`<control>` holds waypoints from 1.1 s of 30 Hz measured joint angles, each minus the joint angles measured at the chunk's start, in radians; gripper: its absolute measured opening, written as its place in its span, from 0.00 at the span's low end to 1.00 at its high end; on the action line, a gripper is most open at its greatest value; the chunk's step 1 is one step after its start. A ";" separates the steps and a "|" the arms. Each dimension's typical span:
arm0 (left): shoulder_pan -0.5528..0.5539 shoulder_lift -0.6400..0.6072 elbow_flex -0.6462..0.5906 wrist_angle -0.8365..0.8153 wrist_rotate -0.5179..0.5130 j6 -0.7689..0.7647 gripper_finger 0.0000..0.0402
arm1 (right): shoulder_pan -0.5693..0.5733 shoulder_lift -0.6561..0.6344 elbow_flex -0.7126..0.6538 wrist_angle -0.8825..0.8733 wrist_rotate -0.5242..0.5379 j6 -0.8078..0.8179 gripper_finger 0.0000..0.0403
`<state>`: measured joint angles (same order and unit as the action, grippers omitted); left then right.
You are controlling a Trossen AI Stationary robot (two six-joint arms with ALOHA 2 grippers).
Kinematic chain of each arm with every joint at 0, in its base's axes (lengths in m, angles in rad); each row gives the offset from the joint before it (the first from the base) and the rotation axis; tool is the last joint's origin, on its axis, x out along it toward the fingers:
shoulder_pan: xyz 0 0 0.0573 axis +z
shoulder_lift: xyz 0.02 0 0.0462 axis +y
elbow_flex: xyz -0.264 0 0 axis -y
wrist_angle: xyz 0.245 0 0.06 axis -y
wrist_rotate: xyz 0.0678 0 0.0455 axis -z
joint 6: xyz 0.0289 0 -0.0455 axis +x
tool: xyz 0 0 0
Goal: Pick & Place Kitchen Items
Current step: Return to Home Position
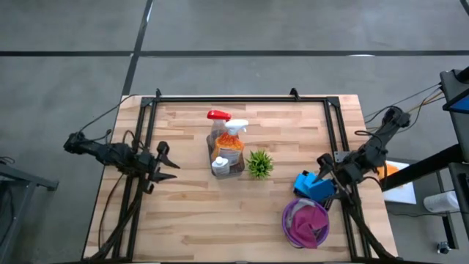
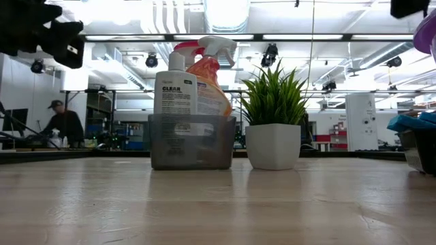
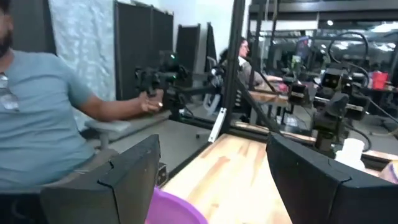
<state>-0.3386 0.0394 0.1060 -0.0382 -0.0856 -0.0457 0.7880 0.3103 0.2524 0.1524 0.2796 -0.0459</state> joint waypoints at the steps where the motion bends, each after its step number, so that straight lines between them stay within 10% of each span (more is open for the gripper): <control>1: 0.001 -0.023 -0.004 -0.018 -0.001 -0.001 0.40 | 0.000 -0.035 -0.023 0.000 -0.011 0.000 0.72; 10: 0.002 -0.038 -0.045 -0.093 -0.054 -0.100 0.40 | 0.000 -0.310 -0.128 -0.142 -0.039 -0.016 0.72; 24: 0.003 -0.040 -0.047 -0.088 -0.082 -0.063 0.40 | -0.016 -0.308 -0.245 -0.110 -0.056 -0.009 0.72; 33: 0.013 -0.040 -0.047 -0.087 -0.098 -0.022 0.40 | -0.140 -0.308 -0.245 -0.079 0.122 -0.097 0.72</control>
<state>-0.3260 -0.0002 0.0586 -0.1253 -0.1841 -0.0681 0.6480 0.0020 0.0071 0.0732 0.4021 -0.1434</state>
